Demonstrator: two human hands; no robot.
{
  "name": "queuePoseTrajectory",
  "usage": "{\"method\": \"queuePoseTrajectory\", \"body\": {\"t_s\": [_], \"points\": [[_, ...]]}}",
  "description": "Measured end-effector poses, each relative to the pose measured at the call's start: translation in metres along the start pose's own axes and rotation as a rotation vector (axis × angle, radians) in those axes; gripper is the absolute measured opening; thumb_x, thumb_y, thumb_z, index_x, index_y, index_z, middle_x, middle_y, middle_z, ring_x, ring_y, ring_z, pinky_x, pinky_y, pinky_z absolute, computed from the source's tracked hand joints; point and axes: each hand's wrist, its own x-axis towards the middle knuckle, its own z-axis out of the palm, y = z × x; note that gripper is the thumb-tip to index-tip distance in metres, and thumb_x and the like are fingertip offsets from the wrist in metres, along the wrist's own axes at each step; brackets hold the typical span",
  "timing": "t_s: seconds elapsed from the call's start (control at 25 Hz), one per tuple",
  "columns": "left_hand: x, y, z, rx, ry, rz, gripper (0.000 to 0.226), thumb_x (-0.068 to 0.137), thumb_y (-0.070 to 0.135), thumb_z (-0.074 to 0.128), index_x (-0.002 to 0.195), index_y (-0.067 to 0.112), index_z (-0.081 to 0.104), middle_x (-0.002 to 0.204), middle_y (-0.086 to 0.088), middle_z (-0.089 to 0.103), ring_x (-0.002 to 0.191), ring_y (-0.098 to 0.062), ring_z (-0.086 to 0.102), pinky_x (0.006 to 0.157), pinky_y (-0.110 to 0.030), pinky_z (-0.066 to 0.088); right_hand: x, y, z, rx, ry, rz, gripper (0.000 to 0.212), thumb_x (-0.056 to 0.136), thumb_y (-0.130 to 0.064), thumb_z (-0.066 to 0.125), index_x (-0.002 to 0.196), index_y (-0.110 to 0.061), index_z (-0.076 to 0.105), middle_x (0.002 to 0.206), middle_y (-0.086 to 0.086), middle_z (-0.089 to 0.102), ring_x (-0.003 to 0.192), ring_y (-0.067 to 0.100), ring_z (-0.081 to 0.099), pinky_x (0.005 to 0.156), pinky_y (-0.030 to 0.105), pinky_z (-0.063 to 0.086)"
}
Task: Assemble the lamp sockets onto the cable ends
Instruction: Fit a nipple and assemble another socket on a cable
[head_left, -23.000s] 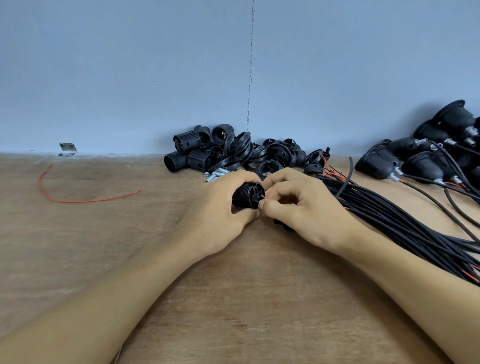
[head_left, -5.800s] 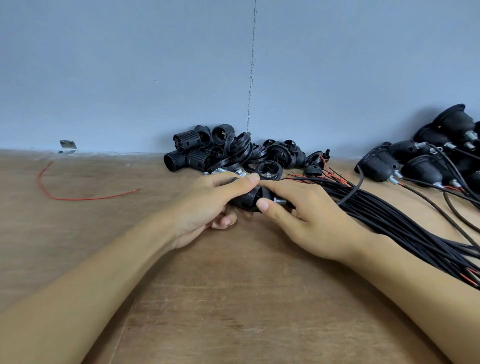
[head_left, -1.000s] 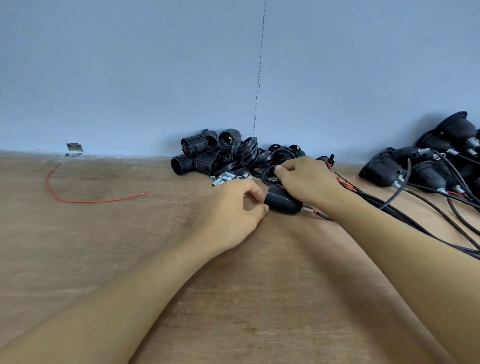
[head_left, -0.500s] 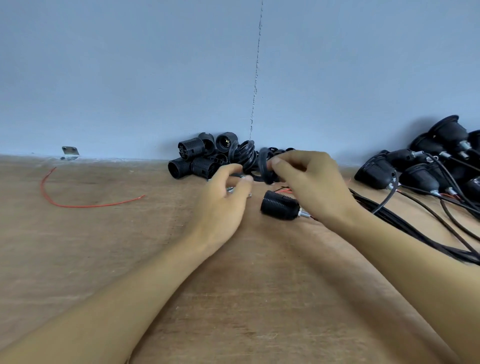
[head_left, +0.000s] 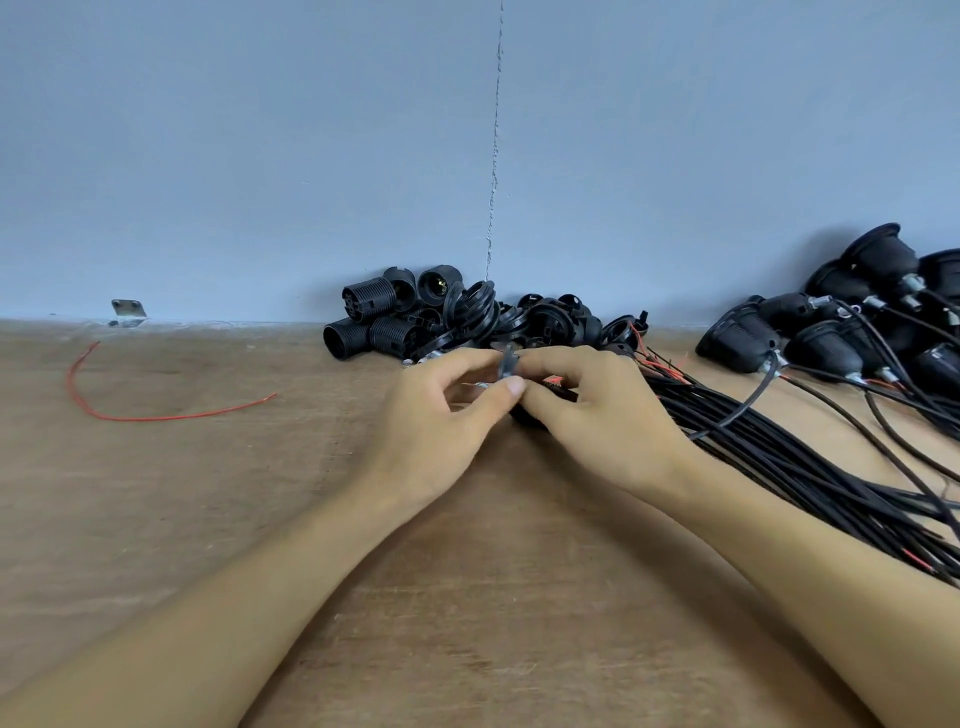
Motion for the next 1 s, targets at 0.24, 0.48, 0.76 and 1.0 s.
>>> {"method": "queuePoseTrajectory", "body": {"t_s": [0.24,0.48,0.76,1.0], "points": [[0.005,-0.008,-0.007,-0.003,0.116,-0.113,0.013,0.091,0.031,0.074,0.091,0.019,0.079,0.096,0.009,0.078,0.095,-0.01,0.072,0.093,-0.044,0.058,-0.009,0.022,-0.011,-0.392,-0.041,0.075,0.039,0.087,-0.04,0.066,0.125,-0.031,0.06,0.127,-0.012,0.055,0.123,0.014,0.048,0.107,0.041,0.037],[0.004,-0.007,-0.007,-0.042,0.049,-0.196,0.024,0.085,0.04,0.075,0.085,0.016,0.072,0.088,0.004,0.078,0.086,-0.017,0.076,0.087,-0.046,0.061,-0.013,0.023,-0.007,-0.494,0.001,-0.074,0.05,0.092,-0.052,0.055,0.139,-0.034,0.051,0.119,-0.015,0.058,0.114,0.014,0.05,0.101,0.036,0.032],[0.002,-0.006,-0.004,-0.112,0.011,-0.178,0.035,0.086,0.047,0.069,0.084,0.012,0.07,0.086,-0.003,0.078,0.086,-0.022,0.075,0.086,-0.048,0.062,-0.015,0.032,-0.006,-0.269,-0.083,-0.107,0.057,0.094,-0.036,0.065,0.147,-0.034,0.044,0.116,-0.017,0.042,0.086,0.001,0.052,0.078,0.019,0.044],[0.005,-0.006,-0.005,-0.227,0.031,-0.227,0.023,0.096,0.035,0.068,0.077,0.023,0.071,0.089,-0.001,0.079,0.094,-0.018,0.076,0.09,-0.041,0.061,-0.013,0.032,-0.006,-0.243,-0.068,-0.12,0.059,0.095,-0.03,0.067,0.148,-0.035,0.043,0.116,-0.012,0.042,0.089,0.006,0.05,0.076,0.008,0.036]]}}
